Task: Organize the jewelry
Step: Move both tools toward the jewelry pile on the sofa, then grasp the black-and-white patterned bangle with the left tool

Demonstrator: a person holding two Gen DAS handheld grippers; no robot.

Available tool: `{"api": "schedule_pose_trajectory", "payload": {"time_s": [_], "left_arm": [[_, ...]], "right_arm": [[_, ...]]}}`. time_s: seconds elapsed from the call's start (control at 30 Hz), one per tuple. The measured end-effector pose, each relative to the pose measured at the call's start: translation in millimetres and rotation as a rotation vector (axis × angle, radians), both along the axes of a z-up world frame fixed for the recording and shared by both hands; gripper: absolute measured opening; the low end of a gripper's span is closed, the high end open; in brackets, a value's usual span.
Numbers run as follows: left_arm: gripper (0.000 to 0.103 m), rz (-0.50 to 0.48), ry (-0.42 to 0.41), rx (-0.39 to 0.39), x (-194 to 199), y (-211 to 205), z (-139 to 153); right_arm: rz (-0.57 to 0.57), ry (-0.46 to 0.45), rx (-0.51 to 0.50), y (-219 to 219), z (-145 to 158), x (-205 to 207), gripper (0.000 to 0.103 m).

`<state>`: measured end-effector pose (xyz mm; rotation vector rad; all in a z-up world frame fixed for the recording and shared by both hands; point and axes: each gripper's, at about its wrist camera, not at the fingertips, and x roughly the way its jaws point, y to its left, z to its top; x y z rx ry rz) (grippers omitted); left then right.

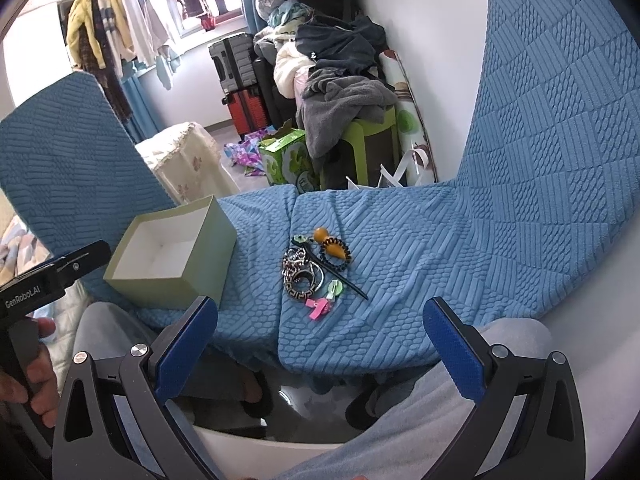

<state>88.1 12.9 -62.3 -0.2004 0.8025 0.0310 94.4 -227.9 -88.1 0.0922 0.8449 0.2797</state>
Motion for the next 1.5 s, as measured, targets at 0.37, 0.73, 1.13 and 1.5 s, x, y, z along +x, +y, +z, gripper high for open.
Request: {"api": "schedule_pose_trajectory", "payload": {"time_s": [0.37, 0.73, 1.13, 1.5], "left_arm": [[0.102, 0.018, -0.086, -0.034, 23, 1, -2], [0.102, -0.082, -0.07, 0.003, 51, -24, -56], [0.085, -0.13, 0.005, -0.019, 81, -44, -110], [0.049, -0.229, 0.13, -0.089, 101, -63, -168]], "right_arm": [[0.035, -0.042, 0.015, 1, -4, 24, 0.102], [-0.063, -0.025, 0.024, -8, -66, 45, 0.073], [-0.072, 0.005, -0.002, -5, -123, 73, 0.05], [-0.003, 0.152, 0.074, -4, -165, 99, 0.035]]}}
